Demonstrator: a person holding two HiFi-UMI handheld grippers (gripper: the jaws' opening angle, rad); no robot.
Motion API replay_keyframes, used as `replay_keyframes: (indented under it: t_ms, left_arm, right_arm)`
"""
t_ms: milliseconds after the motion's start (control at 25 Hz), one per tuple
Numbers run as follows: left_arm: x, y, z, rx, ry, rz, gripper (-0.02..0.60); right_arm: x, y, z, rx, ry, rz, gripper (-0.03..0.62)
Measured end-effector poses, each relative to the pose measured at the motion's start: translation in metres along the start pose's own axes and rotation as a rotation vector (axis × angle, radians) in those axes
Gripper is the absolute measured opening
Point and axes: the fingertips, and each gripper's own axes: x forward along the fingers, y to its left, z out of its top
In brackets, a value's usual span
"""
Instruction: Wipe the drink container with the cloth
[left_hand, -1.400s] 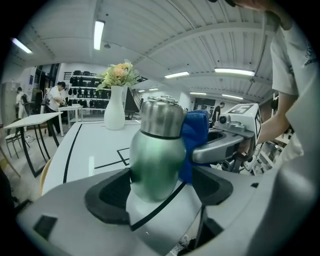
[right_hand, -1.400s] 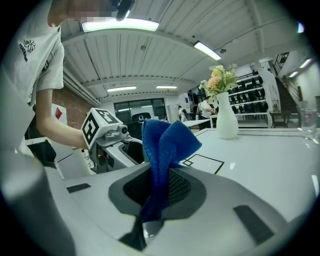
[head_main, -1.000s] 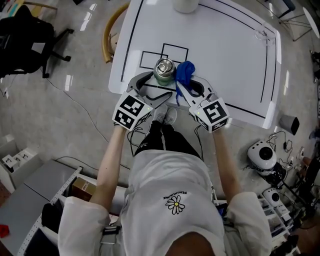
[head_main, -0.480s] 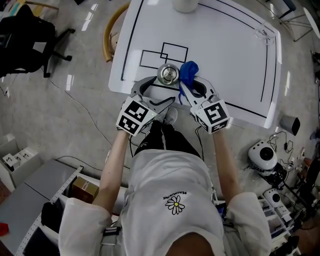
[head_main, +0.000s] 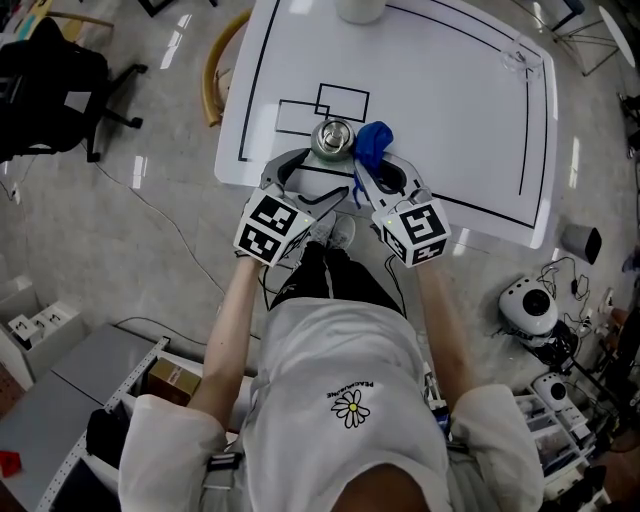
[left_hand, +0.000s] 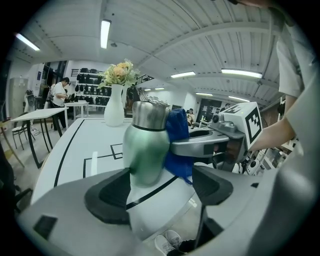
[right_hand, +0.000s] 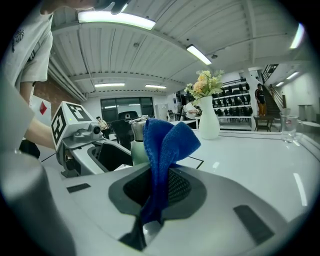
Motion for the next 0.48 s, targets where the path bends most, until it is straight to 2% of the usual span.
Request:
replay_keyframes:
  t_ms: [480]
  left_arm:
    - [-0.001, -0.028, -0.008, -0.011, 0.001, -0.041, 0.373]
  right_arm:
    - [-0.013, 0.024, -0.005, 0.007, 0.005, 0.043, 0.043]
